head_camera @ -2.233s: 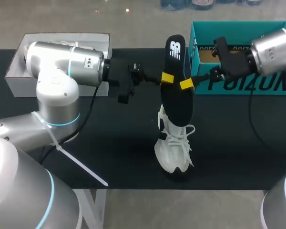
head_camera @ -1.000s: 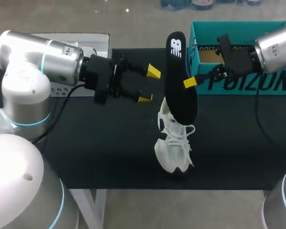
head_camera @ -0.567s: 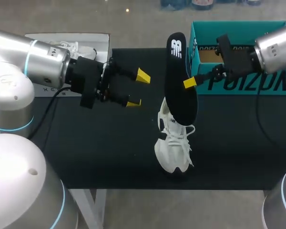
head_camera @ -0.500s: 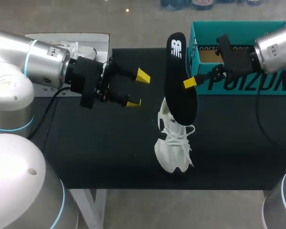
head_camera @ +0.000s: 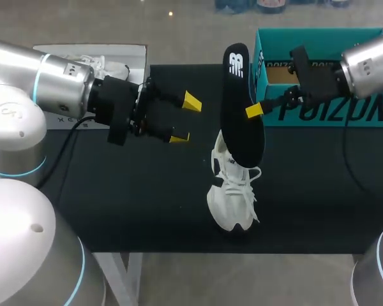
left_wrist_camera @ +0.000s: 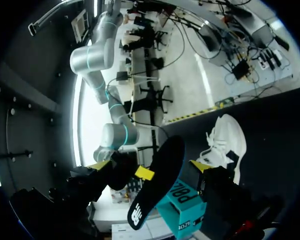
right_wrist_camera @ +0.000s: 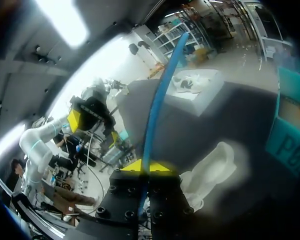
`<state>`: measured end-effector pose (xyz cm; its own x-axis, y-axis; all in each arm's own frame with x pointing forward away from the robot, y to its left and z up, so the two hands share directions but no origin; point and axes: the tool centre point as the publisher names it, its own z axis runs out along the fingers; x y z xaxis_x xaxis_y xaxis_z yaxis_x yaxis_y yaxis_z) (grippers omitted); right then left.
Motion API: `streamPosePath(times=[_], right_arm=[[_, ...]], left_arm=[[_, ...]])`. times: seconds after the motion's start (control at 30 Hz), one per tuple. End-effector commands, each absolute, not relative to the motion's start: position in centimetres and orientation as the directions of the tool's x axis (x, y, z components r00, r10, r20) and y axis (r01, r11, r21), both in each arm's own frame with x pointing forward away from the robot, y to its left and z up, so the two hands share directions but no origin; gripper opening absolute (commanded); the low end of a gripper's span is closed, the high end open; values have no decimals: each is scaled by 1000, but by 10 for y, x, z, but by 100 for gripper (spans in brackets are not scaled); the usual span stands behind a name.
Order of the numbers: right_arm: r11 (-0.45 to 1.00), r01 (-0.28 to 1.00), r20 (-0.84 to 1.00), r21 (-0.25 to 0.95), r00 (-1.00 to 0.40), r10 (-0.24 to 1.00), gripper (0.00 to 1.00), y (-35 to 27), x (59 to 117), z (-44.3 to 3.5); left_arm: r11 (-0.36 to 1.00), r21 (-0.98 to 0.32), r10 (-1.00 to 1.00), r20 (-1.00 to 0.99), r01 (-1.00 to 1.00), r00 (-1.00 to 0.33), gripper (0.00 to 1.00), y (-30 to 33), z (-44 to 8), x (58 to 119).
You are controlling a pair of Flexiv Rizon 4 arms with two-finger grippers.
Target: Take the shoe out of the shoebox, open the shoe tongue, remove and reinsert the insole, then place the shoe into the shoebox
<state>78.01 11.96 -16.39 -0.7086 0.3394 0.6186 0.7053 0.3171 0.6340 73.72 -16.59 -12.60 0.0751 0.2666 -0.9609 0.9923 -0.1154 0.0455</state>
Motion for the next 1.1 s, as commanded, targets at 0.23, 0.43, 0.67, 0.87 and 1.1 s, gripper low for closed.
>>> streamPosePath(times=[0.23, 0.43, 0.67, 0.87, 1.1], right_arm=[[317, 706, 618, 633, -708, 342, 0, 120, 780, -164], [317, 706, 618, 633, -708, 342, 0, 120, 780, -164], [317, 706, 618, 633, -708, 342, 0, 120, 780, -164], [317, 706, 618, 633, -708, 342, 0, 120, 780, -164], [317, 706, 618, 633, -708, 342, 0, 120, 780, -164]], left_arm=[[-116, 46, 272, -959, 992, 76, 100, -166, -125, 737], [-116, 46, 272, -959, 992, 76, 100, -166, -125, 737], [-99, 13, 299, -953, 995, 43, 100, -166, -126, 743], [-39, -129, 374, -922, 991, -105, 100, -162, -127, 747], [158, -273, 509, -801, 949, -315, 100, -141, -132, 738]])
